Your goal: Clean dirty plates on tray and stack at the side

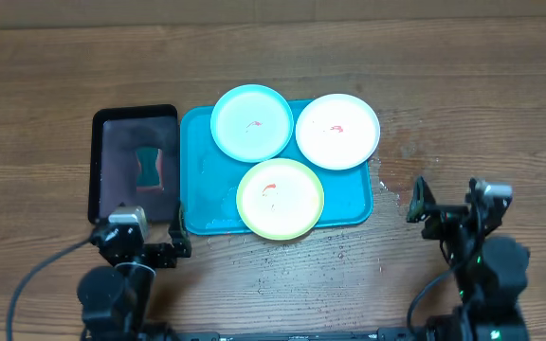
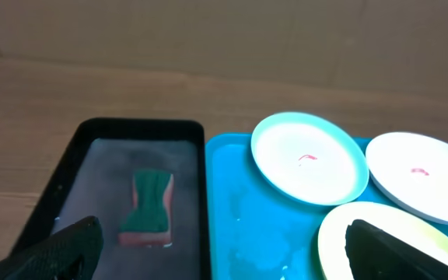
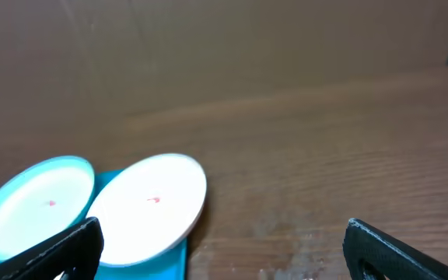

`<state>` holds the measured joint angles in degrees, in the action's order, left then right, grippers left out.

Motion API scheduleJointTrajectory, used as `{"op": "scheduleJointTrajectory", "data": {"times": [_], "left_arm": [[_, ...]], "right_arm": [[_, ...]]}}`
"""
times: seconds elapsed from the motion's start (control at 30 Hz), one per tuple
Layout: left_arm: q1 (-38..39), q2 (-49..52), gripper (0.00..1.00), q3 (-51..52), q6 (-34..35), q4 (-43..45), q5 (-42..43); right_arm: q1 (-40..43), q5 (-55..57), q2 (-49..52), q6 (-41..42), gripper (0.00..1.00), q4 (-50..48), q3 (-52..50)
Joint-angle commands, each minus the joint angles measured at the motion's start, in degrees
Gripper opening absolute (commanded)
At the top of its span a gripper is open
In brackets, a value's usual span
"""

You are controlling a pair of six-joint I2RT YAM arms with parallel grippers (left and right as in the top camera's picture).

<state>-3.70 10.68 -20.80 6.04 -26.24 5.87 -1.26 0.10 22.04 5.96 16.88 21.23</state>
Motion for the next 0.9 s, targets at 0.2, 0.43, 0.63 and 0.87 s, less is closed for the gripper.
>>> {"op": "scheduleJointTrajectory", "data": {"times": [0.2,0.43,0.63,0.87], "left_arm": [[0.5,22.1,0.99,-21.9,0.8,-12.5,-1.8],[0.5,36.7,1.0,-34.2,0.8,-25.7,-1.4],[0.5,41.4,1.0,-35.3,0.8,-27.6,3.8],[0.3,45.9,1.0,-35.3,1.2,-18.4,-0.9]], "right_arm": [[-0.1,-7.7,21.0,0.0,1.0,15.6,21.7],[-0.1,-13.8,28.8,0.0,1.0,22.1,29.1],[-0.1,-19.5,31.0,0.0,1.0,18.0,29.0],[-2.9,-20.1,36.4,-0.3,1.0,19.2,29.2]]}}
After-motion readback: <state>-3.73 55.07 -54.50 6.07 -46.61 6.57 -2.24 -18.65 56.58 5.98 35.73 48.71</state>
